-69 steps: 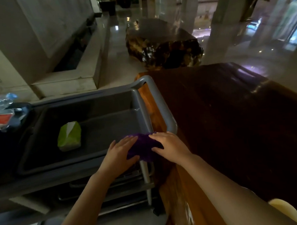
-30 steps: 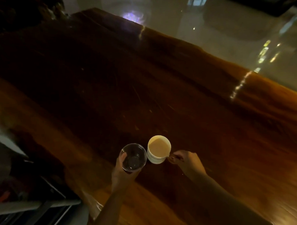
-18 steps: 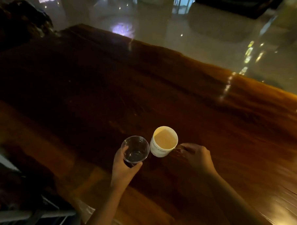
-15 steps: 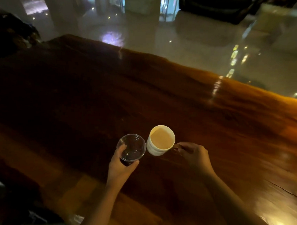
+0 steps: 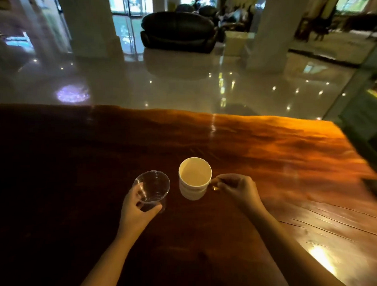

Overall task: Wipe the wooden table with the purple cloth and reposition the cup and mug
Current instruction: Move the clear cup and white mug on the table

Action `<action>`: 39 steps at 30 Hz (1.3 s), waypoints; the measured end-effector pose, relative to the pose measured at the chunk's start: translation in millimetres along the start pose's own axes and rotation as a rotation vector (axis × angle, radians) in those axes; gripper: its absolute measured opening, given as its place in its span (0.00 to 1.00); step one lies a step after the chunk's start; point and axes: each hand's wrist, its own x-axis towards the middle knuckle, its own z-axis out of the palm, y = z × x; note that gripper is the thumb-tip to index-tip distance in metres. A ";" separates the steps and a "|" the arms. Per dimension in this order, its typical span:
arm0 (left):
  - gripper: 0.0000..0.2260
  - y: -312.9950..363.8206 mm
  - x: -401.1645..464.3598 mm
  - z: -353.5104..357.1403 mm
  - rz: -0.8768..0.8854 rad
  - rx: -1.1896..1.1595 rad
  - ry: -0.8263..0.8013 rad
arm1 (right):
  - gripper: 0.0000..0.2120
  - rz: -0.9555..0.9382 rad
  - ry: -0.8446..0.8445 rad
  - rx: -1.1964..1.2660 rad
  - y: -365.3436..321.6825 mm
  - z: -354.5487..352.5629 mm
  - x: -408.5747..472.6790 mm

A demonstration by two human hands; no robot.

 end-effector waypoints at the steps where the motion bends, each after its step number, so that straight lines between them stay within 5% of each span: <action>1: 0.39 7.2 6.4 15.5 0.006 0.004 -0.012 | 0.08 0.000 0.012 -0.014 6.5 -15.5 5.4; 10: 0.39 46.3 83.1 121.9 0.020 0.038 -0.200 | 0.08 0.091 0.077 -0.017 73.2 -97.9 81.6; 25: 0.39 -25.5 226.5 225.6 0.003 0.093 -0.336 | 0.07 0.240 0.004 -0.024 179.0 -66.8 224.9; 39: 0.37 -60.4 246.1 258.4 -0.050 -0.011 -0.383 | 0.07 0.314 -0.030 0.110 216.4 -61.2 240.9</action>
